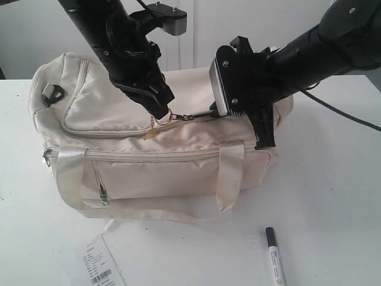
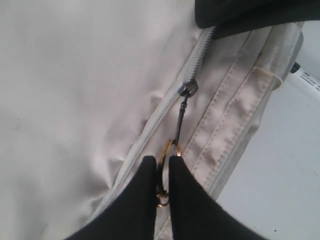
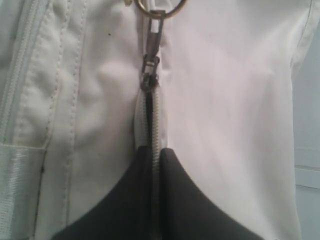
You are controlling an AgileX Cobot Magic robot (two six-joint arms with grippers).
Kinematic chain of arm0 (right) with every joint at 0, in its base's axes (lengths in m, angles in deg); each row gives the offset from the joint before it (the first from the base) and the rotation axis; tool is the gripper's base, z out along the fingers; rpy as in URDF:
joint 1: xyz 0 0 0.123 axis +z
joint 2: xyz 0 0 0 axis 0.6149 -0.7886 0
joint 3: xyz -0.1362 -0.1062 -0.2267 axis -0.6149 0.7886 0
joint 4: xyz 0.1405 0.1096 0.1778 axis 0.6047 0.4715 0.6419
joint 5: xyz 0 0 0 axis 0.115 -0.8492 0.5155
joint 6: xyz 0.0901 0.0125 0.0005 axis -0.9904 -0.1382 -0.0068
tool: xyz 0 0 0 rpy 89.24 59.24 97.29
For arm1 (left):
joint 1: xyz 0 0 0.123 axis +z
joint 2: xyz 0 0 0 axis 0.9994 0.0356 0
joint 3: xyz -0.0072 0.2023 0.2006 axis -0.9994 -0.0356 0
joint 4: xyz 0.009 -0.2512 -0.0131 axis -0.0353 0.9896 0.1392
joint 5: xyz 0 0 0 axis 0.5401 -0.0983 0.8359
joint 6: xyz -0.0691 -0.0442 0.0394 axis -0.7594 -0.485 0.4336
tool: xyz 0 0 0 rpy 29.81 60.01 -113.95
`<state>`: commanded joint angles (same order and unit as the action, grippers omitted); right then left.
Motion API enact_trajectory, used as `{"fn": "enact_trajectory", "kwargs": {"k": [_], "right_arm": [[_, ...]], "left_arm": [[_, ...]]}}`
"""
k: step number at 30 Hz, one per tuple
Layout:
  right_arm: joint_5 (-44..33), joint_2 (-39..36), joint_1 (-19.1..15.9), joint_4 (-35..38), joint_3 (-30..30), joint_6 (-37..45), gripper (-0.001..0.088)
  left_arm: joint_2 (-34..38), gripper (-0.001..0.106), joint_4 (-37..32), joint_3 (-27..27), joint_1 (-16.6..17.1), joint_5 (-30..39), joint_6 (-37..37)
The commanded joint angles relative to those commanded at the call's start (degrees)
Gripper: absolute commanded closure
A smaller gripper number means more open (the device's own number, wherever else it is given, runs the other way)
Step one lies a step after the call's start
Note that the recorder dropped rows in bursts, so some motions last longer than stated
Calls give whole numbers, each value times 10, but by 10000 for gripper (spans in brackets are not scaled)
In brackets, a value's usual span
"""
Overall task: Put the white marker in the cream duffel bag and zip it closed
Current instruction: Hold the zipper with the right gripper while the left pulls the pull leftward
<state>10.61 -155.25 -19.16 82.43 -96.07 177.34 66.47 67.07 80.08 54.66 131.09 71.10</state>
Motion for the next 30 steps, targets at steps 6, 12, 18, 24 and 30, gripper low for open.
{"fn": "enact_trajectory", "kwargs": {"k": [6,12,18,24,30], "right_arm": [[6,0,0,0,0,-5,868],[6,0,0,0,0,-5,868],[6,0,0,0,0,-15,868],[6,0,0,0,0,-22,868],[11,0,0,0,0,-27,868]], "left_arm": [[-8,1053,-9,0,0,6,-2],[-19,1053,-19,0,0,15,-2],[-22,1053,-20,0,0,21,-4],[-24,1053,-42,0,0,38,-14],[-25,1053,-61,0,0,49,-27]]}}
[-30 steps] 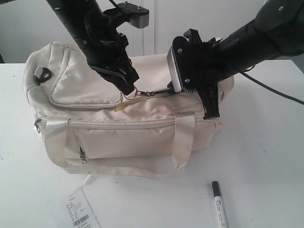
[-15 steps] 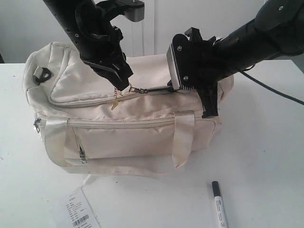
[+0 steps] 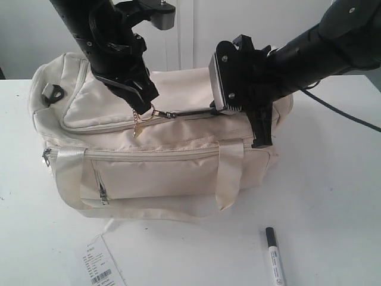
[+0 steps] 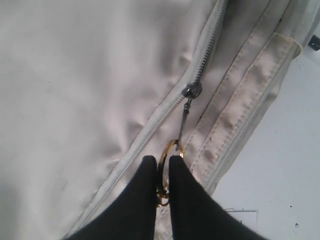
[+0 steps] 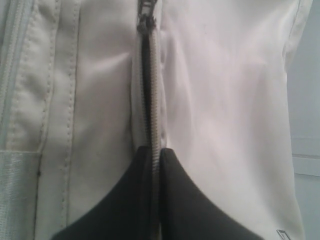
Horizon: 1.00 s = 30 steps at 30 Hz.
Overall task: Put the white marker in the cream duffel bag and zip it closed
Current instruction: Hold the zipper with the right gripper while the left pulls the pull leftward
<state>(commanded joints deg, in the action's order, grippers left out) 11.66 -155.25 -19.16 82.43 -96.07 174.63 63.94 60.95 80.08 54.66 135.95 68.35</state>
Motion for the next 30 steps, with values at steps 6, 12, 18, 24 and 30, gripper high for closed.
{"fn": "enact_trajectory", "kwargs": {"k": [6,12,18,24,30], "right_arm": [[4,0,0,0,0,0,868],[4,0,0,0,0,-2,868],[4,0,0,0,0,-7,868],[5,0,0,0,0,-12,868],[14,0,0,0,0,-23,868]], "left_arm": [[0,1053,-9,0,0,9,-7],[-5,1053,-26,0,0,9,-15],[-9,1053,-30,0,0,9,-15],[-17,1053,-48,-1,0,9,-15],[-28,1053,-74,-1,0,9,-26]]}}
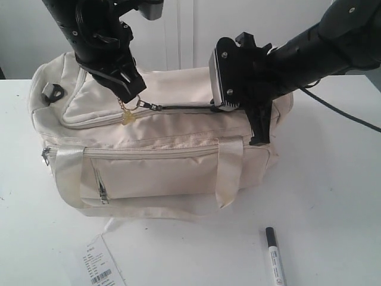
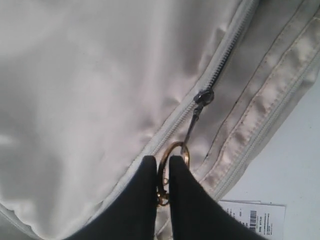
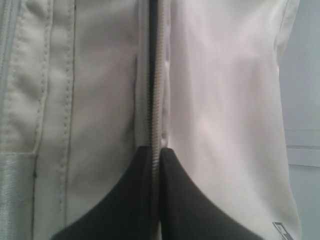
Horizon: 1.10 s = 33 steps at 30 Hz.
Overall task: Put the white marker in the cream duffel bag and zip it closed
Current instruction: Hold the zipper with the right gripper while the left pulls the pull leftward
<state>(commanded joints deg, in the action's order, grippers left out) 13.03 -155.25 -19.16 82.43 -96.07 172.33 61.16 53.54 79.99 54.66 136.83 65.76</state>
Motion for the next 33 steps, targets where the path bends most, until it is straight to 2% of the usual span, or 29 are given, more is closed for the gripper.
{"fn": "enact_trajectory", "kwargs": {"k": [10,24,33], "right_arm": [[4,0,0,0,0,-3,868],[4,0,0,0,0,-3,868],[5,0,0,0,0,-4,868]], "left_arm": [[-12,1053,-25,-33,0,0,-9],[-42,1053,-66,-33,1,0,-14],[-47,1053,-68,-33,26,0,-14]]}}
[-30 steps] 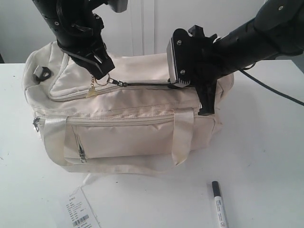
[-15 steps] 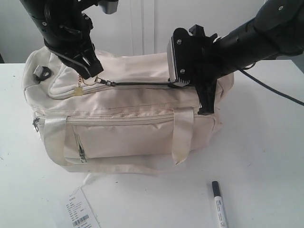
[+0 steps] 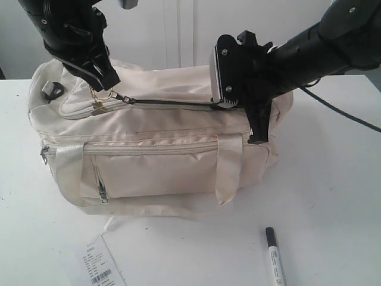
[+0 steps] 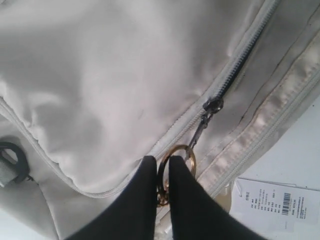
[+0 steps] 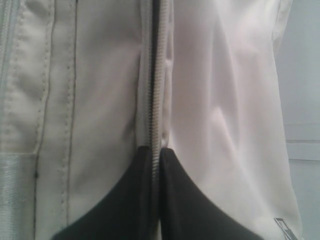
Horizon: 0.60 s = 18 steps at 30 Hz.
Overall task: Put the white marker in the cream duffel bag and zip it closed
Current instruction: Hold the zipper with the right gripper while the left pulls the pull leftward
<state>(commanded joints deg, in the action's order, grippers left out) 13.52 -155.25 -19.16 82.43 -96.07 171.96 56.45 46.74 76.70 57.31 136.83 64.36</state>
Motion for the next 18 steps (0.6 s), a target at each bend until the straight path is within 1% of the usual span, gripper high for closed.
{"fn": "enact_trajectory", "kwargs": {"k": [3,7,18], "right_arm": [[0,0,0,0,0,-1,868],[0,0,0,0,0,-1,868],[3,0,0,0,0,-10,868]], "left_arm": [[-1,1053,2,0,12,0,0],[-1,1053,7,0,19,0,0],[-1,1053,-2,0,19,0,0]]}}
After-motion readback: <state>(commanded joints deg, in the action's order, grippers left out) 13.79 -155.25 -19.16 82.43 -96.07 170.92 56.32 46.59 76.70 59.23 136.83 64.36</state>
